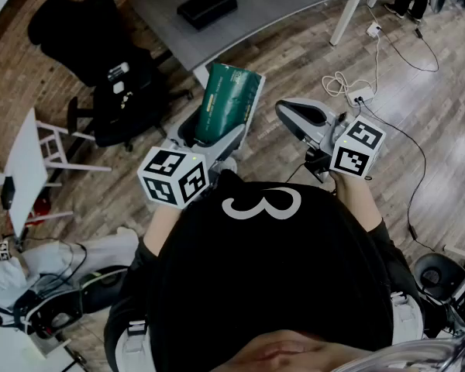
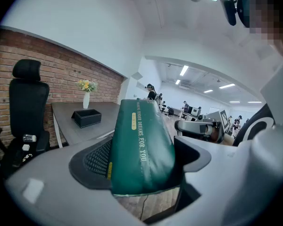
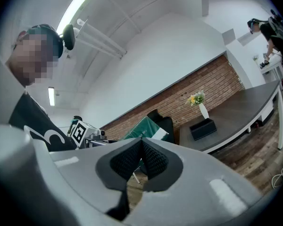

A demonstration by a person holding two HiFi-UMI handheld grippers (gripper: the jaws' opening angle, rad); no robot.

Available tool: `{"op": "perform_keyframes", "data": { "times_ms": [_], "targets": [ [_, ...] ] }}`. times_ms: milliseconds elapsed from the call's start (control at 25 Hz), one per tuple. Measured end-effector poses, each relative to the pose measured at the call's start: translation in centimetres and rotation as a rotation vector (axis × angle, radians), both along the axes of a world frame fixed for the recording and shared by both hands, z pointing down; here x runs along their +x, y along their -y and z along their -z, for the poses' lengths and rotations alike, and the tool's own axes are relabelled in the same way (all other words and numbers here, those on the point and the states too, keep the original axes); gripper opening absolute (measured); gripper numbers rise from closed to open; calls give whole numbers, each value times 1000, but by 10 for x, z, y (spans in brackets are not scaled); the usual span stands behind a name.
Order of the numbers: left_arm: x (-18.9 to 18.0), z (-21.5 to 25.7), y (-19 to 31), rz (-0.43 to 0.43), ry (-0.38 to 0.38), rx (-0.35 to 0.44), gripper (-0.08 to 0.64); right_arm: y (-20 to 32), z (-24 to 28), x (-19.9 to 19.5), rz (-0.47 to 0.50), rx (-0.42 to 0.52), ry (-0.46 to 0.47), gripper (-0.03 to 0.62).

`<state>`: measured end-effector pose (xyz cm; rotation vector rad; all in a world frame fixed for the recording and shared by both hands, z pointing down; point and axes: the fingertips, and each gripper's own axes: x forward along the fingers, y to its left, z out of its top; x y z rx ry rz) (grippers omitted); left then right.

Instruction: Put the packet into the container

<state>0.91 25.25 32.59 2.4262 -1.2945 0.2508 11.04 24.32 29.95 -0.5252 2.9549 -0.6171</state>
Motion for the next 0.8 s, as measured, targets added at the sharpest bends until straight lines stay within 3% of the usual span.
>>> {"op": "perform_keyframes", "data": {
  "times_ms": [800],
  "targets": [
    [2, -7, 13, -29, -2, 17, 426, 8, -3, 3, -23, 2, 39, 0]
  ]
}}
